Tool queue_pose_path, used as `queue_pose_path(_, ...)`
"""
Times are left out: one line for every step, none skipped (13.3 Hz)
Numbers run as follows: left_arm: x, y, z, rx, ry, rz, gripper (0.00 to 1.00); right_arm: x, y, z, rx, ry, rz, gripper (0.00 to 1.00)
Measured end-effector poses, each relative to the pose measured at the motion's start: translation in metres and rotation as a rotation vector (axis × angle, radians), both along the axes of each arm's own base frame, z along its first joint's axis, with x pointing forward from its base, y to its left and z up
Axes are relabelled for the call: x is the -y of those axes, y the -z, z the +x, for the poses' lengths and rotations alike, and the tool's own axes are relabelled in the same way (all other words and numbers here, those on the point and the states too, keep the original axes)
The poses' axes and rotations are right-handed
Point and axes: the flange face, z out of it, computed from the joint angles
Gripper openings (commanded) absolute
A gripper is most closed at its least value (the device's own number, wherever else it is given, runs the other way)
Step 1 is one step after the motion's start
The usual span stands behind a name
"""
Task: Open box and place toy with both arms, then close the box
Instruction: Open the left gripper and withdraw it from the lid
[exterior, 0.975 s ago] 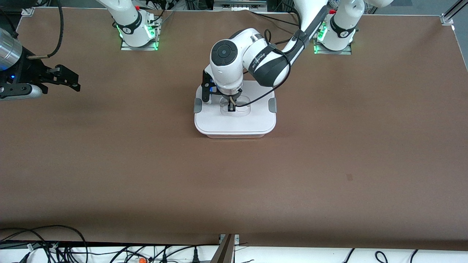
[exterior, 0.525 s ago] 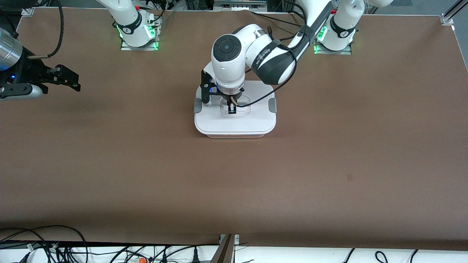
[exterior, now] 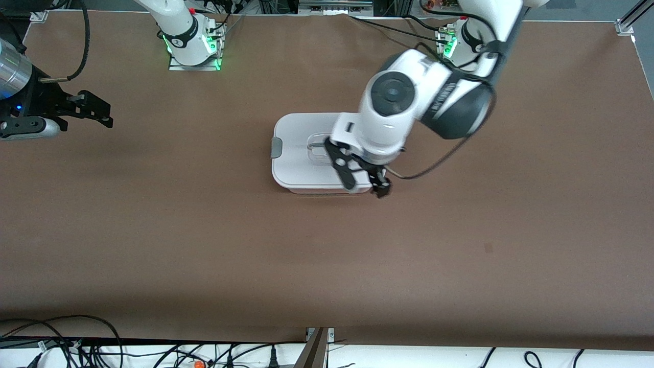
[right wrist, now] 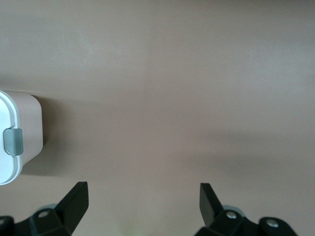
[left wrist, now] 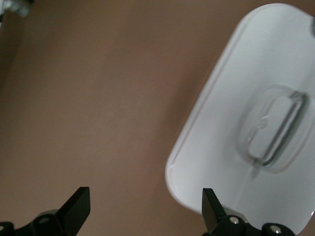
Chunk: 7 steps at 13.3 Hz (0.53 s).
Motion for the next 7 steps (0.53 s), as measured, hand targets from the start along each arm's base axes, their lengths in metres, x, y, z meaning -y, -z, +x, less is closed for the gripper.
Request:
queue_pose_path(-0.027, -0.007, 0.010, -0.011, -0.050, 0.015, 1.00, 0.000, 0.000, 0.000, 0.000, 0.000, 0.000, 1.00)
queue_pose_path(-0.059, -0.016, 0.022, -0.011, -0.103, 0.029, 1.00, 0.000, 0.000, 0.000, 0.000, 0.000, 0.000, 1.00)
queue_pose_path(-0.097, -0.032, 0.035, 0.009, -0.158, 0.035, 1.00, 0.000, 0.000, 0.000, 0.000, 0.001, 0.000, 1.00)
queue_pose_path(-0.139, -0.052, 0.045, 0.035, -0.207, 0.036, 1.00, 0.000, 0.000, 0.000, 0.000, 0.001, 0.000, 1.00)
queue_pose_path(-0.183, -0.075, 0.053, 0.065, -0.259, 0.034, 1.00, 0.000, 0.000, 0.000, 0.000, 0.001, 0.000, 1.00)
queue_pose_path(-0.228, -0.097, 0.058, 0.100, -0.313, 0.029, 1.00, 0.000, 0.000, 0.000, 0.000, 0.001, 0.000, 1.00)
queue_pose_path(-0.267, -0.116, 0.061, 0.144, -0.357, 0.021, 1.00, 0.001, 0.000, 0.000, 0.000, 0.001, 0.000, 1.00)
